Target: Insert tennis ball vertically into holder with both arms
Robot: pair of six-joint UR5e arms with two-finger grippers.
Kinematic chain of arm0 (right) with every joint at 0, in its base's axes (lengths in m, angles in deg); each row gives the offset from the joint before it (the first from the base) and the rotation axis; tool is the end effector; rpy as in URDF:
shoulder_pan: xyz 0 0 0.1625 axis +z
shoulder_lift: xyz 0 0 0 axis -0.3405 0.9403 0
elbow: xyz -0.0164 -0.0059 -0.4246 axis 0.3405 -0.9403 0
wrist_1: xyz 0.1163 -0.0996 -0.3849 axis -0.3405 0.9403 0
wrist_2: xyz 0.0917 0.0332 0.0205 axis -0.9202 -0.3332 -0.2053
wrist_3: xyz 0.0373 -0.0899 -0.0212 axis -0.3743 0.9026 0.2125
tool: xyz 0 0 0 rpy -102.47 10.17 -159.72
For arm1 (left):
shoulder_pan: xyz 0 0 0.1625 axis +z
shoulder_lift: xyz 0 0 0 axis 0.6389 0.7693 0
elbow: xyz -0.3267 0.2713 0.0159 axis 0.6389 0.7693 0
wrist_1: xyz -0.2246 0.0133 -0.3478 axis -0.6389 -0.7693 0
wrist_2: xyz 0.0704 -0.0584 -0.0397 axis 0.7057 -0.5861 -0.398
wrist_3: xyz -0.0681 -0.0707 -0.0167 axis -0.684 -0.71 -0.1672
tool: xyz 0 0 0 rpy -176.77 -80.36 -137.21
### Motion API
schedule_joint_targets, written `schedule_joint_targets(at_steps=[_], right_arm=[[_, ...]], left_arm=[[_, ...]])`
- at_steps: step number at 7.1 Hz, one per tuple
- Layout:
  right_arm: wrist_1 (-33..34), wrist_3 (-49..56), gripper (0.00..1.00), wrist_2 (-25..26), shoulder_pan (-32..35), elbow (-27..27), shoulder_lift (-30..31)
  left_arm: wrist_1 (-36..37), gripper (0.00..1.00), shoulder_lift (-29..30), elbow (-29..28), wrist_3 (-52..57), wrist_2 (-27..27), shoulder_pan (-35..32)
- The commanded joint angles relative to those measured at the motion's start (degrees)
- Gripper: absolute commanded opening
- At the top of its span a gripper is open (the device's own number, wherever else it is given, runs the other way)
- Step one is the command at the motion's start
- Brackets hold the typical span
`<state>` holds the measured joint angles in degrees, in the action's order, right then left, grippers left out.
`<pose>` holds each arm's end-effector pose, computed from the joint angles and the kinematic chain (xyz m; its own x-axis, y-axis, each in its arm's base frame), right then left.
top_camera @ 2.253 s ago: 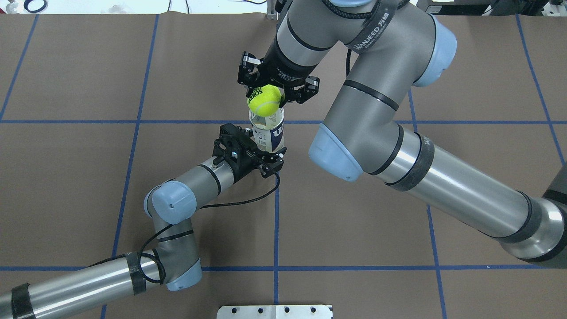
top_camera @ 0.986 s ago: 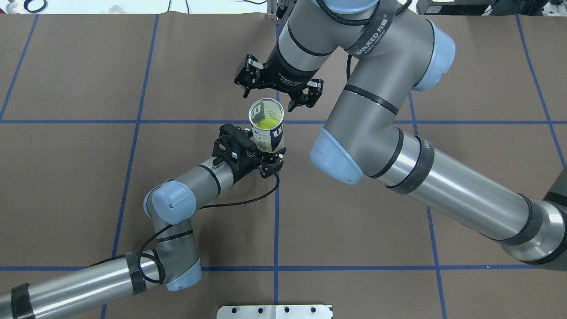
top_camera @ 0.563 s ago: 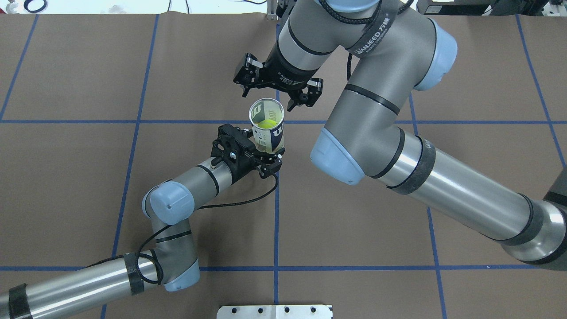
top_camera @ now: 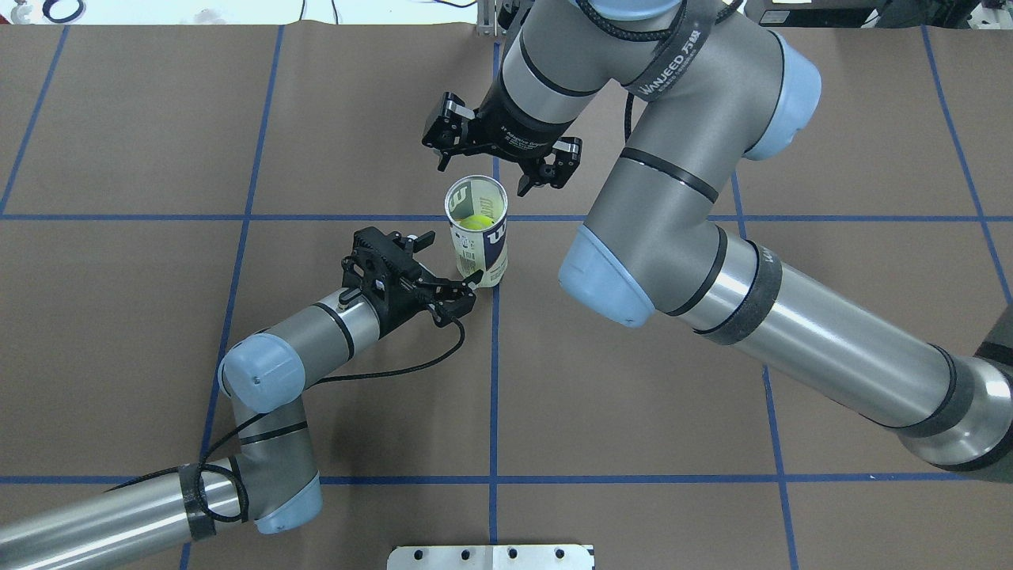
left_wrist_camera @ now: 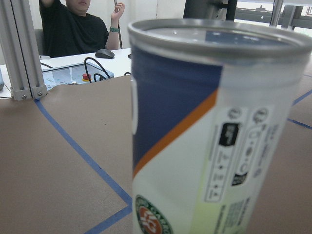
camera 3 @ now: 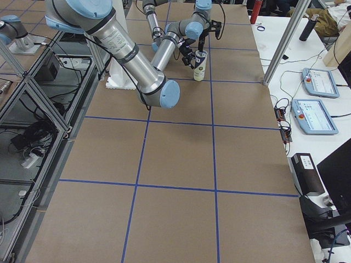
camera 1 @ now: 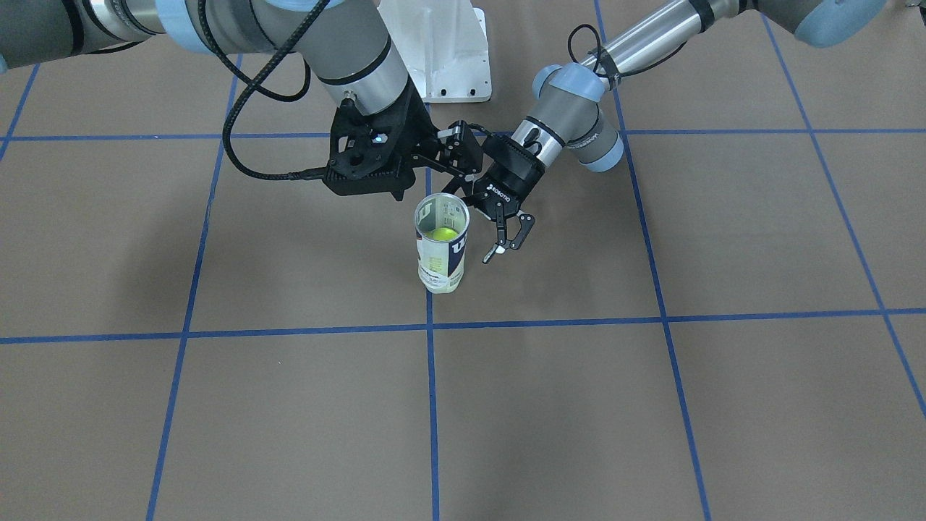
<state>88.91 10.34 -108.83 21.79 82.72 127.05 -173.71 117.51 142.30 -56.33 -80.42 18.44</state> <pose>-0.4446 -0.5050 0.0634 0.4297 0.1440 0.8914 -0.1497 0.9849 -0.0869 0.5593 -0.3974 0.3046 0.4985 0.6609 -0.5610 0.4445 0.3606 0.8200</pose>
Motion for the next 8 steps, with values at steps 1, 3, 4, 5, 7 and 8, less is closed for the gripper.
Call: schedule_joint_targets(at_steps=[1,3,4,5,7,8], right_arm=[[0.0,0.3,0.99,-1.3,1.8,0.1,0.1],[0.1,0.4,0.99,-8.3,7.2,3.7,3.2],[0.3,0.6,0.99,-12.4,11.9,6.7,6.2],[0.4,1.6,0.99,-17.9,16.8,9.5,9.0],[0.4,4.4,0.99,-20.2,20.5,14.8,15.0],[0.5,8.2,0.99,-20.7,21.7,15.4,17.3]], left_arm=[[0.5,0.99,-7.9,8.2,0.1,-4.6,0.0],[0.8,0.99,-15.3,14.7,0.1,-11.9,-1.3],[2.6,0.99,-16.8,14.9,0.0,-14.6,-3.1],[3.2,1.00,-16.9,15.2,0.0,-17.3,-6.3],[21.0,1.00,-14.0,17.0,-1.0,-30.7,-19.6],[28.8,1.00,-12.6,17.1,-1.0,-41.0,-27.1]])
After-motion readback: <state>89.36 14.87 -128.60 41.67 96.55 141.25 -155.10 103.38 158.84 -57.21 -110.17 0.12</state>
